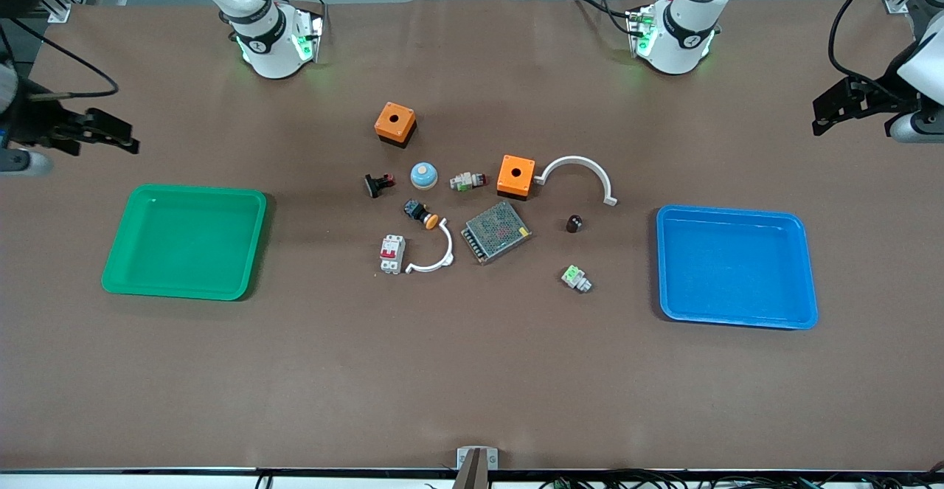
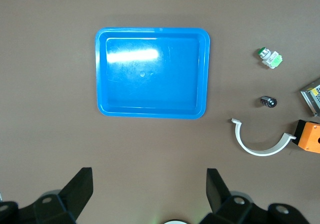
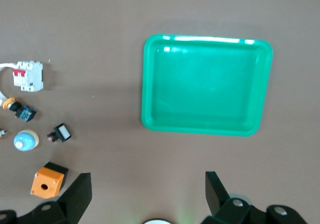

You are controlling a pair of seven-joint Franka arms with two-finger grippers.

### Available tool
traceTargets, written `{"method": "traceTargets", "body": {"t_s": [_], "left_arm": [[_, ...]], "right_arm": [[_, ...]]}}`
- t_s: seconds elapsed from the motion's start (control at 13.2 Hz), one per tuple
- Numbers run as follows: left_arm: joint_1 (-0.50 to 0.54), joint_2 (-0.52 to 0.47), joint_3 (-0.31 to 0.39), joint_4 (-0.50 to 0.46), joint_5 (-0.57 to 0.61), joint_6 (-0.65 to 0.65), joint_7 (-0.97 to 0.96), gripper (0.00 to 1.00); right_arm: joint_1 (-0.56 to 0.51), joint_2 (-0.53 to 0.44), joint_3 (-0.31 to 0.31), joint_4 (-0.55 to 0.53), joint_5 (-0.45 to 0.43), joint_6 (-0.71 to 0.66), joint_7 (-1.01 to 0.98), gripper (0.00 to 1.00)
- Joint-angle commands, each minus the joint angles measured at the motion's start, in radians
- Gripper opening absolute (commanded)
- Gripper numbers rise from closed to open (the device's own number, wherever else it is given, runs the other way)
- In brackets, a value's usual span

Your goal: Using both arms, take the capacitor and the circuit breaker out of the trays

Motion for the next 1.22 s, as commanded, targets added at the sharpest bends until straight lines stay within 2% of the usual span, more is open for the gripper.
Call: {"method": "traceTargets", "body": {"t_s": [0.0, 0.23, 0.84, 1.14], "left_arm": [[0.006, -0.062, -0.008, -0.067, -0.015, 0.032, -0.003, 1.00], [0.006, -0.070, -0.005, -0.067, -0.060, 0.024, -0.030, 1.00], [-0.001, -0.068, -0.043, -0.061, -0.050, 0.008, -0.175, 1.00], [0.003, -0.067, -0.049, -0.059, -0.050, 0.008, -0.178, 1.00]], "right_arm": [[-0.029, 0.018, 0.022, 0.092, -0.028, -0.008, -0.015, 1.00], [-0.024, 0.059, 0.022, 0.167, -0.025, -0.006, -0.009, 1.00], [-0.021, 0.072, 0.023, 0.199, -0.013, 0.004, -0.009, 1.00], [-0.020, 0.075, 0.023, 0.199, -0.015, 0.004, -0.010, 1.00]]}}
